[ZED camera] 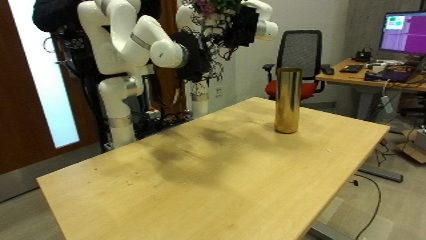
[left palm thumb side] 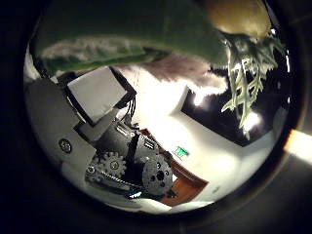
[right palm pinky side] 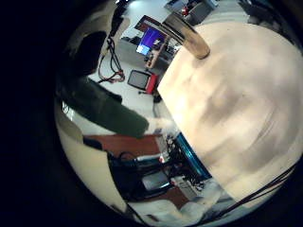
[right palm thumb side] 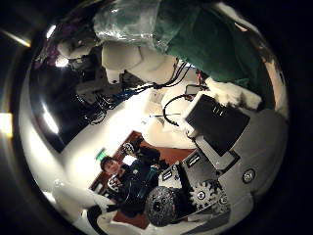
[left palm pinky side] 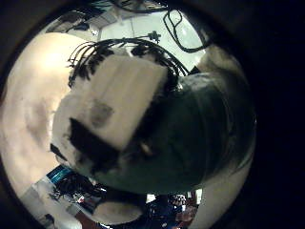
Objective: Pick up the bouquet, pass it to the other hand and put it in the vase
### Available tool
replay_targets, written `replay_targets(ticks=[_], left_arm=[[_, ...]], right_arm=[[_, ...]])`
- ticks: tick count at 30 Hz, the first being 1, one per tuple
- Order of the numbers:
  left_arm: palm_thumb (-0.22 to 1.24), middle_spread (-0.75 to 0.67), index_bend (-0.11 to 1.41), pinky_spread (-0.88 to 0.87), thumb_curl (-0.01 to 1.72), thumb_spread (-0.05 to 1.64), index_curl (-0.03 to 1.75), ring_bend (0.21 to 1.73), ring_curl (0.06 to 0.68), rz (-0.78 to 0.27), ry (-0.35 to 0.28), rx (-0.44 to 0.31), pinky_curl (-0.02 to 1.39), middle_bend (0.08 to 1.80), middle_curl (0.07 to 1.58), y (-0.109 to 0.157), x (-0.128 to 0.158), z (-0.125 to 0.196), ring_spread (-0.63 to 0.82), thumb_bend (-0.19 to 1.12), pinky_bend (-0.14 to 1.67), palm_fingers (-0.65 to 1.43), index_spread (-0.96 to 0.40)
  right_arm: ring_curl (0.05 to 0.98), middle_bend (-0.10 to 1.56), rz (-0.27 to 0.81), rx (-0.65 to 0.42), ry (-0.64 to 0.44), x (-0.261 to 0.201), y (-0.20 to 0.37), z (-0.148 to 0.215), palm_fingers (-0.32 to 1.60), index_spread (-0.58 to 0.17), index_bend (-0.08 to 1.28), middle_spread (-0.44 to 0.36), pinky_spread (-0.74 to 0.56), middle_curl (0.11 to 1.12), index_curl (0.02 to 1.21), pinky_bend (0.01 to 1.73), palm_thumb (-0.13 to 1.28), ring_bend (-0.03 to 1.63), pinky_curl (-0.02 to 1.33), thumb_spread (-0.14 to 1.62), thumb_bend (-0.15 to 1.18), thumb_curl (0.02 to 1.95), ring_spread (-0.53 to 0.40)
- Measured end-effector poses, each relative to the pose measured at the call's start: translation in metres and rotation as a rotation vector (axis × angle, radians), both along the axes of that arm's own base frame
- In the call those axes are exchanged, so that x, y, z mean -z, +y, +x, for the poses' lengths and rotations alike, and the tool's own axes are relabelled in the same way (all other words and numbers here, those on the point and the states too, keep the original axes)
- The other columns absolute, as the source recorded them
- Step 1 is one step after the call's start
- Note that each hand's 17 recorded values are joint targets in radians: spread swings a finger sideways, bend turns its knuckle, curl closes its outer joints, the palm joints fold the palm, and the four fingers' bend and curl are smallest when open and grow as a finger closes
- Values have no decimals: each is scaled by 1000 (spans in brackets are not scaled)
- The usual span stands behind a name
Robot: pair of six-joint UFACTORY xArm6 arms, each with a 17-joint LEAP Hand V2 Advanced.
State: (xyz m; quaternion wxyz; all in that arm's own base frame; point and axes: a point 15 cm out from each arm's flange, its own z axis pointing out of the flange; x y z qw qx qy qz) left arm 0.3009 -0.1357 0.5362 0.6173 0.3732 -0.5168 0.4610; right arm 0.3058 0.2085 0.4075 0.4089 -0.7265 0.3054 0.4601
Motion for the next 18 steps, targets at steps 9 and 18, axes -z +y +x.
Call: replay_targets(ticks=[9, 18], left_arm=[[1236, -655, 524, -605, 840, 87, -23, 1375, 585, 50, -148, -87, 617, 893, 1179, 17, -30, 2, -461, -4, 1198, 1014, -590], [1235, -679, 596, -610, 917, 69, -23, 1388, 619, 122, -266, -169, 641, 898, 1239, 39, -62, 9, -455, -6, 1214, 990, -713]], right_arm=[[561, 818, 7, 96, 28, 7, -28, 14, 109, -310, 360, -113, -395, 629, 818, 925, 871, 1166, 909, 872, -29, 677, -214], [290, 316, 75, 186, 28, -5, -44, 34, -176, -359, 126, 35, 176, 383, 483, 451, 790, 529, 598, 951, -34, 559, 106]])
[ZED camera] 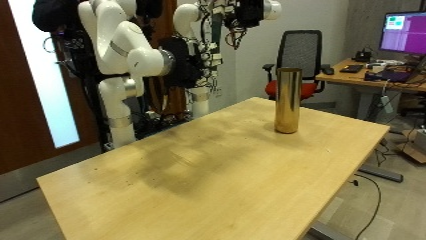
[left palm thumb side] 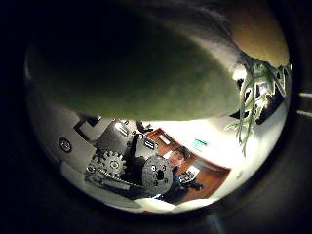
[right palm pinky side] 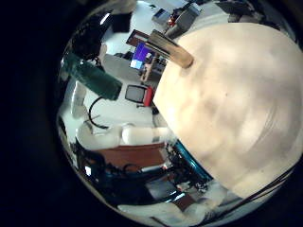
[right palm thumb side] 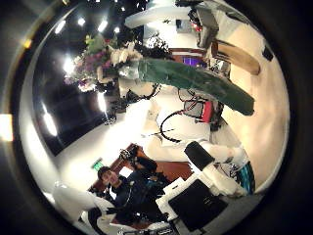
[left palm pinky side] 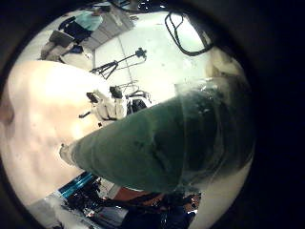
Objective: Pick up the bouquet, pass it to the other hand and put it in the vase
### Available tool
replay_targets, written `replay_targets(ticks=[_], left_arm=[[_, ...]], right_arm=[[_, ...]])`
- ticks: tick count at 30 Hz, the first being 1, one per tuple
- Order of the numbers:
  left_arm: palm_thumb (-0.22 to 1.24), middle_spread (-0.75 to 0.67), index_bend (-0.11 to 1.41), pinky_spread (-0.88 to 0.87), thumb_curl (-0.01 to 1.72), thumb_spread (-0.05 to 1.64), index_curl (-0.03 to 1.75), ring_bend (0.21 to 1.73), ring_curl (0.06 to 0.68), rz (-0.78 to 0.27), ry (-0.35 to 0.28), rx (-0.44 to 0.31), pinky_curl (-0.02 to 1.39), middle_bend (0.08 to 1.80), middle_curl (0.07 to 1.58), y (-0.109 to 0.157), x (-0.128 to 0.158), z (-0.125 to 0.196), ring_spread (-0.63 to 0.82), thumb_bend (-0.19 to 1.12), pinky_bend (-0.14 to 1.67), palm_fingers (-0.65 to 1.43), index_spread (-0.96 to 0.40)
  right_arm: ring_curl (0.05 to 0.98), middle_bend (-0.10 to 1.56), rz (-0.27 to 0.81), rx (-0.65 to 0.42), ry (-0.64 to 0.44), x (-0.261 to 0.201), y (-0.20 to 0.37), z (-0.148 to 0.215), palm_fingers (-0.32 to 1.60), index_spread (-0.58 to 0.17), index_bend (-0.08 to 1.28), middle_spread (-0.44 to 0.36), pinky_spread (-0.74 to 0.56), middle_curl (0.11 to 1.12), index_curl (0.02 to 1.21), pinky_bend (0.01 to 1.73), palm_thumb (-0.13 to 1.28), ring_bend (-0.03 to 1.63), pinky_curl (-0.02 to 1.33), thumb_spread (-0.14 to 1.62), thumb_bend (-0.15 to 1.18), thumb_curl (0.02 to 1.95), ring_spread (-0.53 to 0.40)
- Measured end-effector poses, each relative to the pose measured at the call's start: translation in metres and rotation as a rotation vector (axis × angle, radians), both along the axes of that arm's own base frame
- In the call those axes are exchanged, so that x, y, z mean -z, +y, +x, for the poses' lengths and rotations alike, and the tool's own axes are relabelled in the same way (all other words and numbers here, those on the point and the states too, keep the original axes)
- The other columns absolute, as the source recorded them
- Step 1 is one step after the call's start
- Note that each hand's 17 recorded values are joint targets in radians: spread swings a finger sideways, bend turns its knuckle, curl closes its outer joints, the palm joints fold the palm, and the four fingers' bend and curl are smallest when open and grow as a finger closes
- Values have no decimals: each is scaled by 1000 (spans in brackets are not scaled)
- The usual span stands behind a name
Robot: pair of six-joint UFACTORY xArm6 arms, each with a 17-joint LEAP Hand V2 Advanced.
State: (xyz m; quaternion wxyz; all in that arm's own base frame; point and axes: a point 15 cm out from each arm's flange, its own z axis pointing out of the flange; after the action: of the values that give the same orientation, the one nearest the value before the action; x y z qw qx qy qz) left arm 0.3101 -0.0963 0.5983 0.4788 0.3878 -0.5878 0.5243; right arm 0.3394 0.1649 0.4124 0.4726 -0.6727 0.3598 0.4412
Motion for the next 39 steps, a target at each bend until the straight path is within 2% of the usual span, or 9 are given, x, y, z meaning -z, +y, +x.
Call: replay_targets(ticks=[5, 10, 14, 18, 22, 30, 39], left_arm=[[1233, -683, 610, -605, 943, 69, -23, 1388, 629, 36, -66, -69, 648, 900, 1252, 19, -17, 3, -452, -7, 1219, 984, -748], [1231, -685, 628, -605, 960, 69, -22, 1392, 636, 68, -123, -145, 653, 895, 1260, 42, -32, 6, -450, -9, 1220, 986, -767], [1230, -686, 636, -606, 970, 70, -22, 1391, 641, 90, -167, -232, 656, 897, 1262, 68, -42, 13, -450, -10, 1220, 985, -778], [1229, -686, 639, -606, 977, 70, -22, 1389, 644, 98, -230, -346, 658, 900, 1262, 100, -55, 18, -450, -10, 1219, 985, -785], [1229, -686, 637, -610, 985, 71, -23, 1389, 646, 106, -262, -429, 659, 898, 1261, 124, -62, 27, -448, -11, 1220, 989, -795], [1228, -687, 633, -612, 993, 71, -23, 1386, 647, 95, -263, -493, 658, 896, 1261, 156, -53, 56, -448, -12, 1222, 990, -805], [1227, -687, 629, -613, 1000, 72, -23, 1387, 648, 97, -232, -504, 657, 893, 1261, 169, -31, 76, -450, -13, 1221, 993, -817]], right_arm=[[247, 178, 41, 59, 13, -6, -1, 17, -132, -373, 101, 72, 272, 329, 328, 362, 768, 409, 482, 961, -30, 512, 157], [235, 153, 65, 200, 17, -11, -13, 51, -128, -371, 117, 104, 283, 278, 234, 342, 770, 348, 421, 964, -26, 483, 184], [235, 155, 99, 295, 50, -8, -19, 69, -112, -352, 128, 111, 283, 256, 210, 334, 779, 332, 398, 964, -23, 477, 188], [239, 162, 122, 315, 89, 2, -19, 71, -85, -329, 137, 123, 281, 243, 203, 332, 807, 327, 380, 968, -19, 479, 189], [243, 163, 116, 333, 100, 9, -21, 77, -76, -314, 141, 126, 282, 235, 202, 338, 819, 321, 369, 971, -21, 482, 189], [251, 167, 115, 328, 138, 26, -17, 83, -62, -306, 148, 132, 282, 236, 210, 334, 829, 306, 352, 974, -23, 487, 189], [260, 171, 117, 325, 150, 32, -17, 85, -44, -293, 152, 134, 281, 244, 226, 329, 851, 305, 342, 964, -23, 495, 176]])
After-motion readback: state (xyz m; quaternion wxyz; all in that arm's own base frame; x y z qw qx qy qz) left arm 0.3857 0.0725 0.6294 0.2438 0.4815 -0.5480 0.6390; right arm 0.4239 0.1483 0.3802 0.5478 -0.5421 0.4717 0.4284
